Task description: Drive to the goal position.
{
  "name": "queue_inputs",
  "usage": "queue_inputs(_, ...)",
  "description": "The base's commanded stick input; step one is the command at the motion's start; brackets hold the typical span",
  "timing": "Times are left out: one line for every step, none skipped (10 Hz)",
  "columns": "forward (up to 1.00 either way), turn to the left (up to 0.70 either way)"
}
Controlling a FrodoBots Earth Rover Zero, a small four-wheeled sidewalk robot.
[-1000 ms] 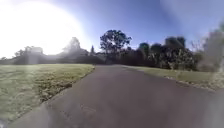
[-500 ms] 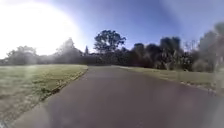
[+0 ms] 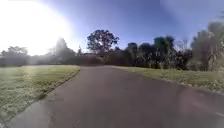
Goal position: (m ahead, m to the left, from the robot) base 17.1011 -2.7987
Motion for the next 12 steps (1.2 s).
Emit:
queue_inputs(0.7,0.0)
queue_inputs(0.7,0.0)
queue_inputs(0.7,0.0)
queue_inputs(0.7,0.0)
queue_inputs(0.7,0.0)
queue_inputs(0.7,0.0)
queue_inputs(0.7,0.0)
queue_inputs(0.7,0.0)
queue_inputs(0.7,0.0)
queue_inputs(0.7,0.0)
queue_inputs(0.7,0.0)
queue_inputs(0.7,0.0)
